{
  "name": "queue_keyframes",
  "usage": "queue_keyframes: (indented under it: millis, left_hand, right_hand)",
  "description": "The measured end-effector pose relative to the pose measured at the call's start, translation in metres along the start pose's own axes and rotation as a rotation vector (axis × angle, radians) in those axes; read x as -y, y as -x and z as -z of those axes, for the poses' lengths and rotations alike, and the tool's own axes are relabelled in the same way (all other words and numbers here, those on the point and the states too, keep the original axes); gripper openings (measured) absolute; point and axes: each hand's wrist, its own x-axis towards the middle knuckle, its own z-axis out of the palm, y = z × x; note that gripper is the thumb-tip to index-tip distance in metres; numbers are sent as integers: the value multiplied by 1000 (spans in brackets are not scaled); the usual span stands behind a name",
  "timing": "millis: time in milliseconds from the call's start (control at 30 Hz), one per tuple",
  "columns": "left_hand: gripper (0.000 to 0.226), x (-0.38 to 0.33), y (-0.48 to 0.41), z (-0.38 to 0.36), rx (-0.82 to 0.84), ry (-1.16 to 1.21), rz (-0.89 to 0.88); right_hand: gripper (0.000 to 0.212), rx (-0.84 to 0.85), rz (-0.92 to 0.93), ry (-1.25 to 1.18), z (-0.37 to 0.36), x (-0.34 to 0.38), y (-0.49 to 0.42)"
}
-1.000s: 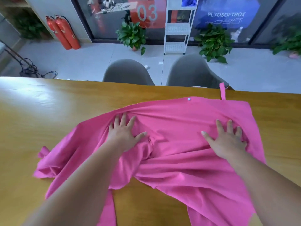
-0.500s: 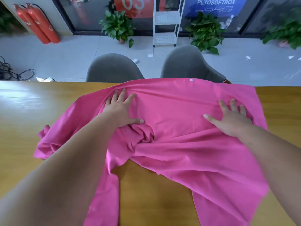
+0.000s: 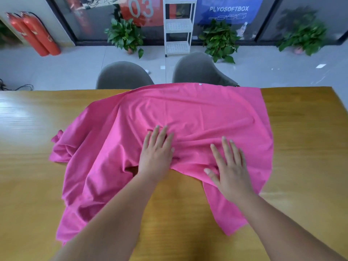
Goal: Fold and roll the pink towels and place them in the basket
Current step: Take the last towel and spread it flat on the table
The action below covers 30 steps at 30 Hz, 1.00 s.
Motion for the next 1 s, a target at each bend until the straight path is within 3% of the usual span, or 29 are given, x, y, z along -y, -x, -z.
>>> queue_keyframes:
  millis: [100, 300, 600, 833, 1000]
  left_hand:
    - [52, -33, 53, -8, 27, 26, -90]
    - [61, -87, 136, -9, 193, -36, -117]
    - [56, -158, 222, -3, 340, -186, -420]
    - [57, -204, 288, 0, 403, -213, -410]
    - [52, -238, 323, -1, 423, -162, -505]
  right_hand:
    - [88, 23, 54, 77, 0, -1, 48]
    - [124, 81, -229, -37, -3, -2, 107]
    - [142, 338, -162, -113, 1, -41, 187]
    - [153, 460, -53, -71, 17, -75, 222]
    - [166, 556, 45, 35, 34, -88, 232]
